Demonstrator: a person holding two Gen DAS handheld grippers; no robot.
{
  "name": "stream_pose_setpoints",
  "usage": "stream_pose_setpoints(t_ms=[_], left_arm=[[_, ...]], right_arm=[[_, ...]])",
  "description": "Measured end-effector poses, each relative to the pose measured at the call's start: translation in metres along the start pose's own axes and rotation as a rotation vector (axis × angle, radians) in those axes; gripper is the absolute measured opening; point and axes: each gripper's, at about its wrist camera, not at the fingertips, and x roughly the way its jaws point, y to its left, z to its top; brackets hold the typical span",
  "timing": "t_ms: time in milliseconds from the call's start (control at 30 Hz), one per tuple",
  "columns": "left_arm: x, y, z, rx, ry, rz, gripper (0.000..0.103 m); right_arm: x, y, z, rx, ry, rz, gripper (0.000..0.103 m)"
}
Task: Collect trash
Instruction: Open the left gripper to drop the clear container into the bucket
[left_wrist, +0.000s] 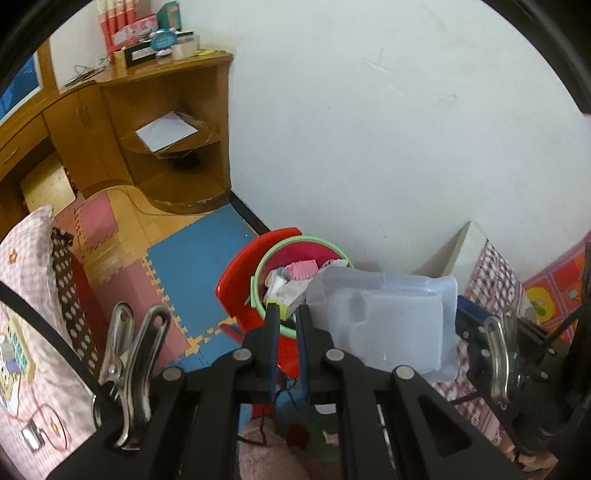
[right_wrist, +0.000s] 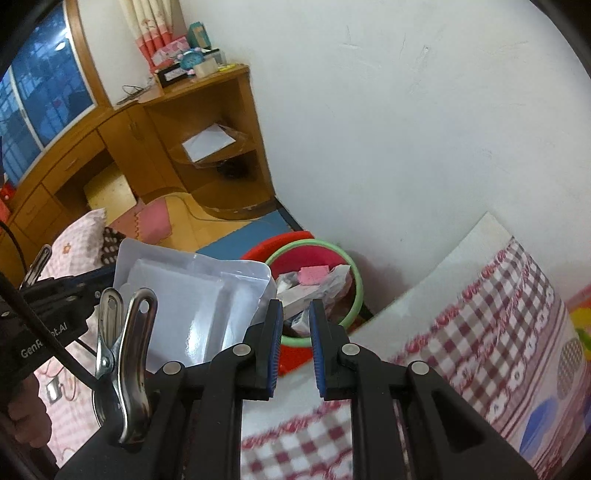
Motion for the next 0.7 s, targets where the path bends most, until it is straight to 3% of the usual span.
stream_pose_setpoints(t_ms=[400,533,700], left_arm=[[0.111,0.010,0.050,0.065,0.151,-0.088,0.007],[0.141,0.011,0.063,0.080,0.186,-0.146,0.008],[0.175,-0.005,0.074,0.160,0.210,-0.177,0.009]], right_arm=[[0.083,-0.017,0.057,0.055,0.086,-0.122,0.018],[0.110,-0.015,0.069,0.059,0.126,-0.102,0.018],[0.143,-0.007,0.076,0.044,0.171,-0.141,0.018]])
